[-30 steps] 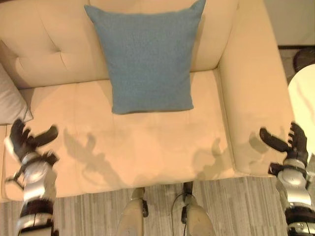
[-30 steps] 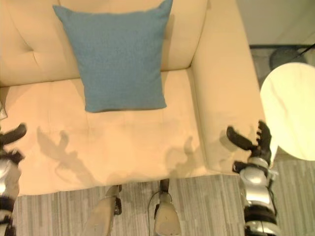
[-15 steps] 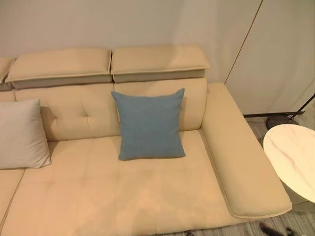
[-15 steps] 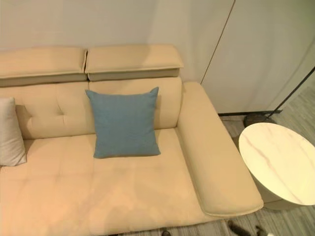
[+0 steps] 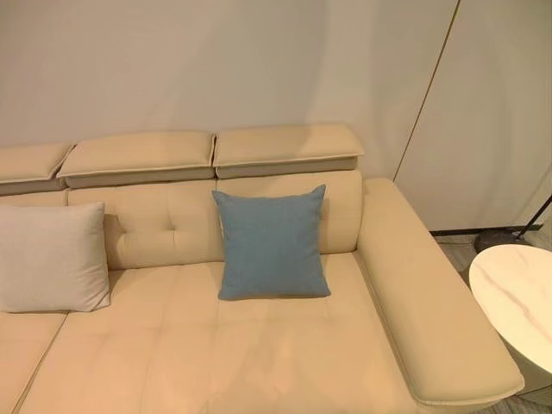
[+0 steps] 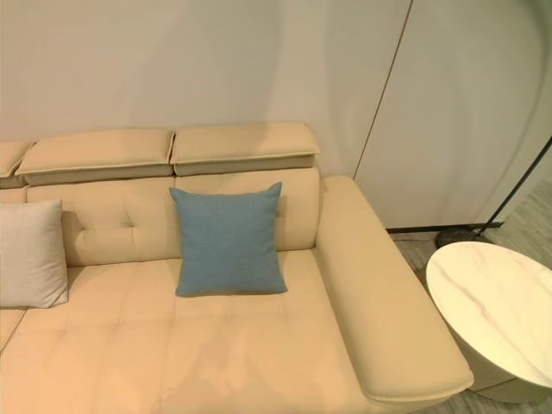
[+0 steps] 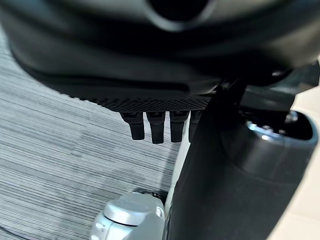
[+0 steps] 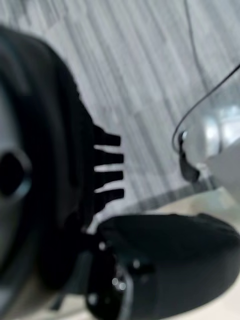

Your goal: Pick up all the scattered cushions and arrange them neatly on the sofa.

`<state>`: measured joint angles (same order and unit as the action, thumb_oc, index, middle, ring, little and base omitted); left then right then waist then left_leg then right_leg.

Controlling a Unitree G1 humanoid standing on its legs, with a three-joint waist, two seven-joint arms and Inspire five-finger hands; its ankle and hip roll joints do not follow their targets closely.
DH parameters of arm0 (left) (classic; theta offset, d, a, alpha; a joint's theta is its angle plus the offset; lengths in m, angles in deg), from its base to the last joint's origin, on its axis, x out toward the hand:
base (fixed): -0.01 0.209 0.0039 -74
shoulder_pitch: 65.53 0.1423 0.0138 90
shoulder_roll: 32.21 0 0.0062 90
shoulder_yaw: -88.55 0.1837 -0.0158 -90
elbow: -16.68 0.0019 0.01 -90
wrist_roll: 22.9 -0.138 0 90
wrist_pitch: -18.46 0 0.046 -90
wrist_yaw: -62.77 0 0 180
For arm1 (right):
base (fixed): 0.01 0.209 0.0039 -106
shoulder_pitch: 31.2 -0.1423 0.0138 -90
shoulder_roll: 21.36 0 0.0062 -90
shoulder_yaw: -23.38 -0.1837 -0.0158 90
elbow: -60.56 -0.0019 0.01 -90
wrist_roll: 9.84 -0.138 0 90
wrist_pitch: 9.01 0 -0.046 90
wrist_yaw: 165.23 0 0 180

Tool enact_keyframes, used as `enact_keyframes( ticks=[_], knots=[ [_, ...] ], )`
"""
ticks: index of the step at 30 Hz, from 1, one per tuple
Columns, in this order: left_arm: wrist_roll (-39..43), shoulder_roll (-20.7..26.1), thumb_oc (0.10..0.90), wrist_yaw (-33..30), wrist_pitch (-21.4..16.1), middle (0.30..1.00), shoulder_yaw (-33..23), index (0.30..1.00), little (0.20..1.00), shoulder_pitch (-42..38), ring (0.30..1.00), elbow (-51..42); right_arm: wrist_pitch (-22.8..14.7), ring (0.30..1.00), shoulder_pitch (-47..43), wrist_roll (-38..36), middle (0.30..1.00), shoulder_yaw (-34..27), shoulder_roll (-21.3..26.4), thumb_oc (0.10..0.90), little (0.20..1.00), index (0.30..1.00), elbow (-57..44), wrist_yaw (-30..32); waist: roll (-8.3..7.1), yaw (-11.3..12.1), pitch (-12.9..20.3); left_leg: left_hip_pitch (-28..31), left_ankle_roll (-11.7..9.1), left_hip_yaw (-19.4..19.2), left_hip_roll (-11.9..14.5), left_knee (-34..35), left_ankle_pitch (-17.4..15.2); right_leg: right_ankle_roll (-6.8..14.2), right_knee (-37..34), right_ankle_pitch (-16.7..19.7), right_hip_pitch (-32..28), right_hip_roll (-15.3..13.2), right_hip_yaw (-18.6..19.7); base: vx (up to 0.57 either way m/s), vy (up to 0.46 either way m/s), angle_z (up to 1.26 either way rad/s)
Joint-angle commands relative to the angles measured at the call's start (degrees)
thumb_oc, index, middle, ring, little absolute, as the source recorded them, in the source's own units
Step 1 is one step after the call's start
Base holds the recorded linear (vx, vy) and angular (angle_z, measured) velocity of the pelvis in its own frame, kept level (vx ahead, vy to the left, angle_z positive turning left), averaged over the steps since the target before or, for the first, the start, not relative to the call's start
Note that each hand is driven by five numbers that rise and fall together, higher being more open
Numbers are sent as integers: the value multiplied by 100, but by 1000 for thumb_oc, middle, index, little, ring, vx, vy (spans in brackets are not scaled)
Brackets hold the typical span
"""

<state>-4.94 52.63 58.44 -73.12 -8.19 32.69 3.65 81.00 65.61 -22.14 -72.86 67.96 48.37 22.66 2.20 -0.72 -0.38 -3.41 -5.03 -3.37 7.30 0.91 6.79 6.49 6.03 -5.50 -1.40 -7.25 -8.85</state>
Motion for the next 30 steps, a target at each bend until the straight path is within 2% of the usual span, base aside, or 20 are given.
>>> enact_keyframes(
  ticks=[1, 2, 3, 4, 5, 6, 7, 8, 9, 10, 12, 13, 16, 20, 22, 24, 26, 27, 29, 30],
  knots=[
    [123, 396, 800, -159, -191, 900, 50, 900, 900, -305, 900, -116, -158, 900, -363, -72, 900, 26, 347, 800, 900, 900, -246, 242, 46, 226, -475, -450, -296, 262, 508, -464, 257, -80, 207, -362, -38, 173, -162, -464, -54, 13],
    [192, 423, 800, -183, -176, 900, 101, 900, 900, -506, 900, -163, -125, 900, -479, 134, 900, 239, 393, 800, 900, 900, -334, 293, 56, 336, -683, -766, -529, 431, 545, -428, 831, -151, 190, -316, 53, 204, -282, -422, -30, 12],
    [200, 411, 800, -197, -196, 900, 123, 900, 900, -586, 900, -140, -109, 900, -518, 244, 900, 353, 397, 800, 900, 900, -354, 298, 1, 360, -726, -811, -515, 440, 520, -458, 782, -168, 168, -254, 132, 165, -318, -536, -50, 16],
    [180, 389, 800, -200, -200, 900, 123, 900, 900, -623, 900, -97, -108, 900, -536, 353, 900, 426, 402, 800, 900, 900, -414, 304, -95, 345, -732, -776, -441, 465, 434, -668, 532, -159, 132, -180, 213, 80, -373, -261, -35, 36],
    [180, 388, 800, -200, -200, 900, 123, 900, 900, -626, 900, -97, -107, 900, -538, 353, 900, 425, 403, 800, 900, 900, -414, 304, -87, 340, -715, -807, -438, 474, 437, -673, 540, -158, 118, -159, 230, 86, -381, -346, -76, 57],
    [41, 336, 800, -188, -180, 900, 151, 900, 900, -630, 900, -1, -142, 900, -570, 382, 900, 445, 388, 800, 900, 900, -511, 298, -252, 238, -646, -548, -264, 395, 308, -1200, -120, -142, 67, 44, 401, -77, -491, -326, -51, 56],
    [-40, 299, 800, -215, -177, 900, 177, 900, 900, -625, 900, 45, -164, 900, -606, 350, 900, 440, 371, 800, 900, 900, -536, 297, -300, 173, -597, -398, -218, 336, 254, -1446, -407, -142, 33, 129, 474, -117, -499, -325, -51, 37],
    [-40, 300, 800, -215, -177, 900, 176, 900, 900, -628, 900, 45, -164, 900, -608, 350, 900, 439, 370, 800, 900, 900, -535, 297, -303, 166, -584, -420, -213, 341, 247, -1445, -395, -140, 23, 144, 488, -122, -504, -225, 21, 25],
    [-140, 264, 800, -229, -164, 900, 221, 900, 900, -624, 900, 91, -170, 900, -651, 316, 900, 424, 362, 800, 900, 900, -554, 302, -353, 94, -560, -228, -189, 294, 180, -1843, -623, -147, 29, 256, 583, -180, -519, -247, 101, 36],
    [-278, 198, 800, -252, -135, 900, 290, 900, 900, -617, 900, 152, -173, 900, -660, 289, 900, 427, 315, 800, 900, 900, -531, 305, -313, -31, -482, 346, -156, 184, 116, -1844, -962, -129, 103, 348, 757, -203, -579, -295, 165, 38],
    [-367, 87, 800, -268, -86, 900, 360, 900, 900, -656, 900, 194, -155, 900, -665, 295, 900, 467, 210, 800, 900, 900, -529, 278, -244, -196, -390, 742, -77, 169, -1, -1307, -1229, -13, 197, 513, 967, -285, -571, -187, 228, 30],
    [-504, 39, 800, -313, -63, 900, 483, 900, 900, -700, 900, 227, -111, 900, -676, 349, 900, 483, 154, 800, 900, 900, -488, 298, -216, -277, -382, 842, 9, 183, -82, -926, -1540, 69, 308, 634, 1143, -412, -540, -166, 252, 24],
    [-588, 32, 800, -396, -63, 900, 611, 900, 900, -810, 900, 181, -92, 900, -728, 358, 900, 530, 68, 800, 900, 900, -474, 325, -246, -325, -414, 786, 120, 254, -304, -698, -1640, 180, 324, 886, 1313, -607, -434, -176, 231, 42],
    [-662, 108, 800, -484, -44, 900, 638, 900, 900, -944, 900, 199, -24, 900, -658, 28, 900, 415, -247, 800, 900, 900, -324, 298, -303, -436, -595, 674, 288, 153, -594, -506, -1591, 480, 116, 1507, 1501, -906, -216, -199, 187, 8],
    [-427, 194, 800, -509, -18, 900, 479, 900, 900, -955, 900, 236, -2, 900, -601, -179, 900, 382, -371, 800, 900, 900, -173, 267, -232, -475, -685, 437, 389, 181, -657, -615, -1514, 391, 445, 1208, 1499, -660, 317, -259, 150, -3],
    [-276, 258, 800, -510, -3, 900, 359, 900, 900, -909, 900, 303, 44, 900, -519, -251, 900, 361, -403, 800, 900, 900, 32, 231, -167, -406, -643, 294, 487, 153, -714, -694, -1472, 267, 864, 876, 1263, -513, 457, -195, 139, 3],
    [-288, 288, 800, -492, -4, 900, 335, 900, 900, -883, 900, 313, 48, 900, -491, -224, 900, 345, -400, 800, 900, 900, 92, 224, -142, -347, -583, 205, 525, 115, -726, -728, -1431, 209, 1021, 720, 1146, -505, 359, -127, 85, -9],
    [-331, 335, 800, -452, -5, 900, 304, 900, 900, -785, 900, 316, 33, 900, -455, -172, 900, 334, -372, 800, 900, 900, 123, 208, -116, -201, -463, 94, 568, 19, -744, -788, -1389, 126, 1130, 404, 780, -486, 91, -120, 68, -14],
    [-374, 411, 800, -423, 1, 900, 199, 900, 900, -635, 900, 353, 16, 900, -431, 42, 900, 433, -359, 800, 900, 900, 82, 186, -185, 40, -300, -23, 570, -201, -761, -811, -1339, 118, 933, 136, 248, -421, -234, -161, 38, -22],
    [-365, 435, 800, -406, 31, 900, 129, 900, 900, -582, 900, 395, 22, 900, -473, 180, 900, 532, -345, 800, 900, 900, 10, 198, -238, 150, -241, -79, 552, -321, -745, -797, -1306, 111, 725, 152, 165, -426, -449, -154, -34, -42]
  ],
)
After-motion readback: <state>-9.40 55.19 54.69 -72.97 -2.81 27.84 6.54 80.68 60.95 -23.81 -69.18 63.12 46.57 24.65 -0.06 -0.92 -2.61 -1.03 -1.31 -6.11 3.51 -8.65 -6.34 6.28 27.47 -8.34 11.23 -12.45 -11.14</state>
